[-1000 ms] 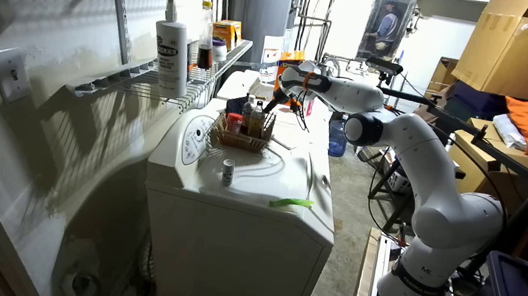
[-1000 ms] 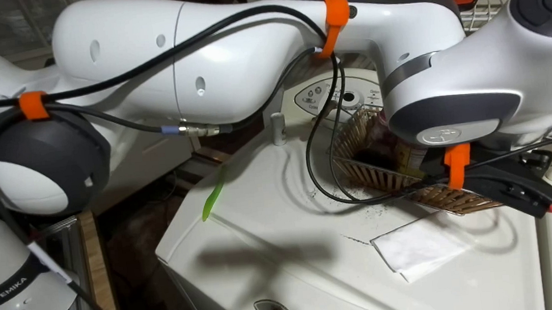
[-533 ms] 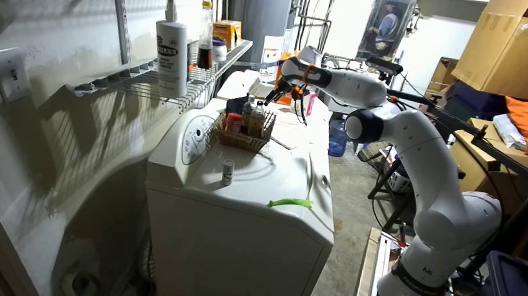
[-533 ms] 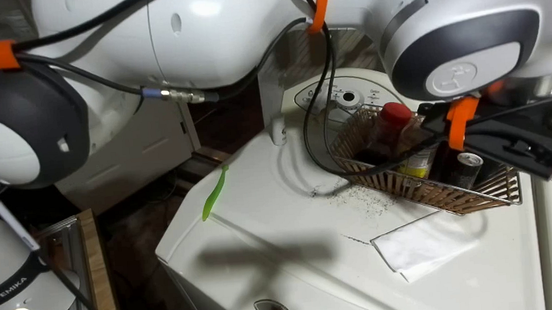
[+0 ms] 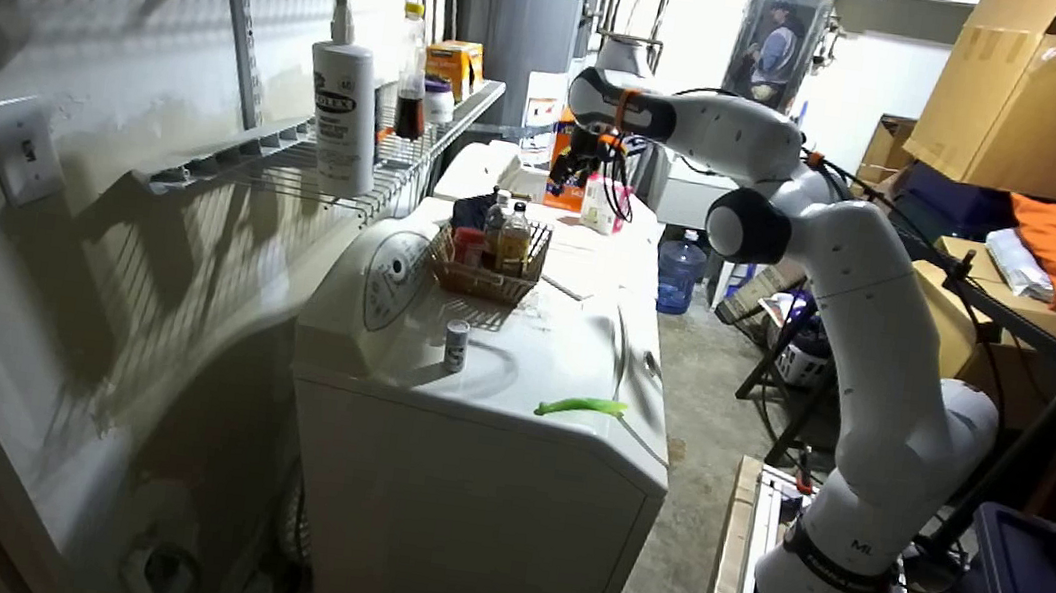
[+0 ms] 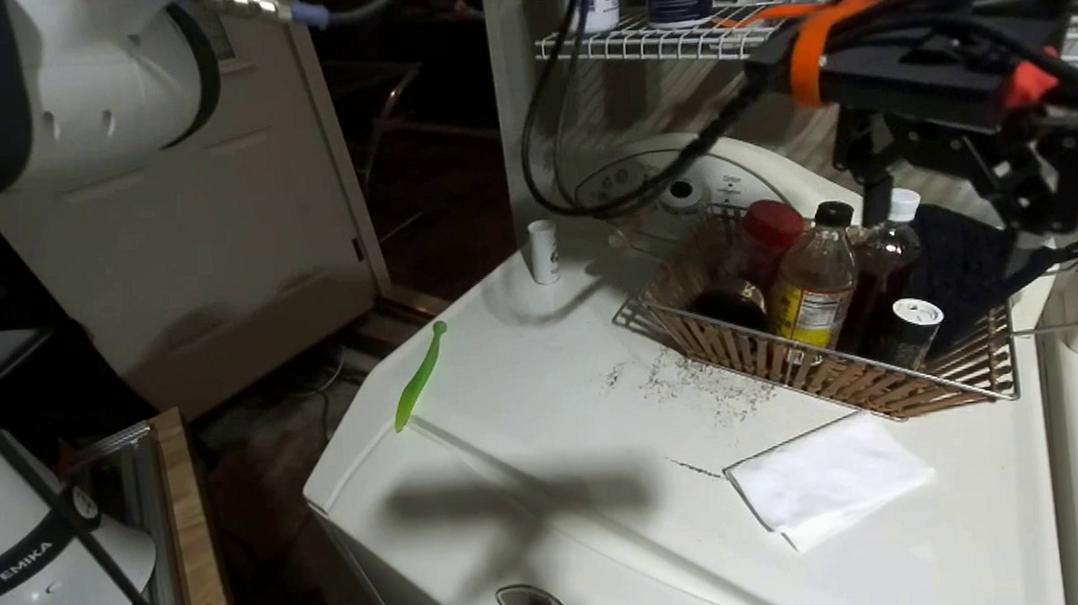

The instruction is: Put the black and white containers in the basket.

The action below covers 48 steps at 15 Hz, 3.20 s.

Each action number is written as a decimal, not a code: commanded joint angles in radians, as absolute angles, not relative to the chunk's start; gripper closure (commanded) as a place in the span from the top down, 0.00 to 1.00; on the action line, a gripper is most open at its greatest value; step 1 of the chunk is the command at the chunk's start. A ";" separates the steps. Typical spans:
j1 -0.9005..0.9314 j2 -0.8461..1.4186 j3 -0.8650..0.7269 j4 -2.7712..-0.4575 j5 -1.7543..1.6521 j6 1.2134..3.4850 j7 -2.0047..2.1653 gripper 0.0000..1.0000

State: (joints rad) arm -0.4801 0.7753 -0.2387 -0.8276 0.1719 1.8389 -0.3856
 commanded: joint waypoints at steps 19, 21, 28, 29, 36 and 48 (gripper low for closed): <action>-0.280 0.317 -0.188 -1.362 0.052 1.468 -0.505 1.00; -0.215 0.308 -0.192 -1.389 -0.039 1.526 -0.446 1.00; -0.035 0.297 -0.073 -1.480 -0.255 1.627 -0.194 1.00; -0.020 0.297 -0.061 -1.491 -0.254 1.632 -0.163 1.00; 0.003 0.302 -0.025 -1.610 -0.255 1.941 -0.146 1.00; -0.009 0.337 0.013 -1.701 -0.118 2.073 -0.186 1.00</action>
State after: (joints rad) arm 0.0032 0.3238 -0.0055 -1.6855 -0.1707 2.0413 -0.1659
